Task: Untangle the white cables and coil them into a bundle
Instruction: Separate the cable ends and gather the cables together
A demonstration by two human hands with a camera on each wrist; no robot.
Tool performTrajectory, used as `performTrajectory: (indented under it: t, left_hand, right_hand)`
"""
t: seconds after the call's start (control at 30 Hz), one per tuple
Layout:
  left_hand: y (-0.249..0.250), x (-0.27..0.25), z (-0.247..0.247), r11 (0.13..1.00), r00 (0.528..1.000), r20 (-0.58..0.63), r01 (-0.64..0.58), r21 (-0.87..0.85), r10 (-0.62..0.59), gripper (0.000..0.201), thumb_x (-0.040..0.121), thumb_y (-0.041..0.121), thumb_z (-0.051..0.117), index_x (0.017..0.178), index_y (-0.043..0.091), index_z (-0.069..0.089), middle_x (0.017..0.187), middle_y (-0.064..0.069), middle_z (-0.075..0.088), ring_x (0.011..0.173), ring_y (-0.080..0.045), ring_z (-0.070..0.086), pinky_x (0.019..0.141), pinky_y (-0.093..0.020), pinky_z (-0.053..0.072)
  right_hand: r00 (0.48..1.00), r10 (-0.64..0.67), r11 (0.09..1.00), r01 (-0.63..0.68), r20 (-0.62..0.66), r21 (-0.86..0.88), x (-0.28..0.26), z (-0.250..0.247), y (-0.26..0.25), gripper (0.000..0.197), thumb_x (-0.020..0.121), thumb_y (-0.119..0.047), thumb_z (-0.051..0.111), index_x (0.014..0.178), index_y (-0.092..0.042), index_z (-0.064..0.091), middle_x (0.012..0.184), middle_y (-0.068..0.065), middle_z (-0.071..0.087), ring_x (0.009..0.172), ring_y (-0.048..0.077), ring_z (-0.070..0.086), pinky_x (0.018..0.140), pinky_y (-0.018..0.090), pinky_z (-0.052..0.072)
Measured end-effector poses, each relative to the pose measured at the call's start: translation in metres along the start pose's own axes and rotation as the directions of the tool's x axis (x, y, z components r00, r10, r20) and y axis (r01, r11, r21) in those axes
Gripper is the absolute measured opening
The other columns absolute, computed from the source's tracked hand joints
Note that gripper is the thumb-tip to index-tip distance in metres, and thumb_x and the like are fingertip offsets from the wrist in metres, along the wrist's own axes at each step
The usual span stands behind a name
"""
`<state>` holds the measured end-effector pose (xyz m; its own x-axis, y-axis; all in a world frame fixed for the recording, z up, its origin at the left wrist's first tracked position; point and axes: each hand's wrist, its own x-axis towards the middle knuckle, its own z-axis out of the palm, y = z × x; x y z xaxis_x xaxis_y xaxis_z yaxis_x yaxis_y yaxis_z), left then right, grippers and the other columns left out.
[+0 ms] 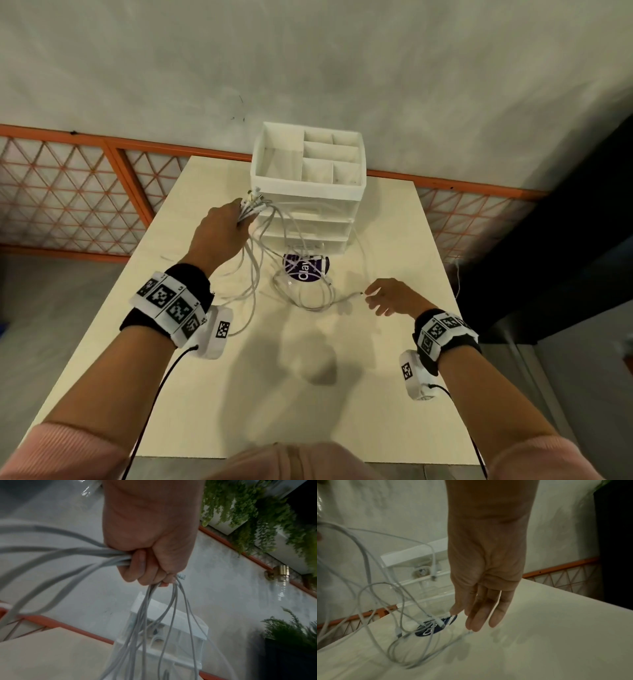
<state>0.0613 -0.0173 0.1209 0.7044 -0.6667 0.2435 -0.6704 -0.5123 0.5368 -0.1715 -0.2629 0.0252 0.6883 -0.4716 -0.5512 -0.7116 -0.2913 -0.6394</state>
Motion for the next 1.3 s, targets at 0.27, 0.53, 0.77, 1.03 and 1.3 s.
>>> performTrajectory:
  t: [0.27,0.53,0.77,1.03,1.3]
  left_hand:
    - [0.027,0.004,-0.012,0.973,0.974,-0.040,-0.226,-0.048,0.224,0.032,0.093,0.028,0.047,0.107,0.000,0.055,0.084,-0.025,0.065,0.076,-0.047,0.057,0.062,-0.045,0.045]
    - [0.059,0.006,-0.039,0.923,0.923,-0.053,-0.383,-0.037,0.381,0.039,0.089,0.035,0.043,0.108,0.003,0.057,0.077,-0.020,0.065,0.065,-0.042,0.054,0.056,-0.036,0.038]
    - [0.066,0.004,-0.060,0.905,0.904,-0.042,-0.426,-0.004,0.426,0.034,0.088,0.027,0.045,0.113,0.006,0.057,0.072,-0.009,0.060,0.061,-0.034,0.049,0.057,-0.033,0.033]
    - [0.038,0.003,-0.065,0.938,0.915,-0.209,-0.325,0.125,0.345,0.046,0.091,0.035,0.042,0.126,0.007,0.050,0.089,-0.025,0.067,0.079,-0.048,0.058,0.062,-0.045,0.043]
    - [0.025,0.000,-0.061,0.944,0.924,-0.200,-0.303,0.132,0.324,0.041,0.093,0.027,0.047,0.128,0.005,0.049,0.084,-0.025,0.066,0.073,-0.046,0.058,0.060,-0.048,0.047]
  right_hand:
    - [0.993,-0.115,0.993,0.115,0.018,0.002,0.002,0.013,-0.036,0.064,0.064,-0.036,0.084,0.118,-0.022,0.051,0.103,0.002,0.062,0.085,0.013,0.058,0.073,0.025,0.047]
    - [0.866,-0.401,0.817,0.486,-0.299,0.311,-0.019,0.013,-0.126,0.101,0.068,-0.030,0.083,0.147,-0.028,0.020,0.150,-0.001,0.033,0.135,0.013,0.035,0.111,0.033,0.033]
    - [0.841,-0.493,0.734,0.540,-0.223,0.412,-0.021,0.018,-0.152,0.024,0.083,-0.008,0.069,0.107,-0.007,0.065,0.106,0.010,0.067,0.096,0.015,0.065,0.082,0.017,0.050]
    - [0.925,-0.374,0.927,0.373,-0.064,-0.030,-0.001,0.021,-0.104,0.023,0.092,-0.027,0.058,0.088,-0.005,0.061,0.083,0.017,0.063,0.073,0.028,0.058,0.070,0.033,0.044]
    - [0.855,-0.426,0.901,0.430,-0.294,-0.055,0.008,0.019,-0.074,0.013,0.096,-0.018,0.052,0.087,-0.013,0.060,0.073,0.001,0.053,0.066,0.014,0.053,0.061,0.014,0.044]
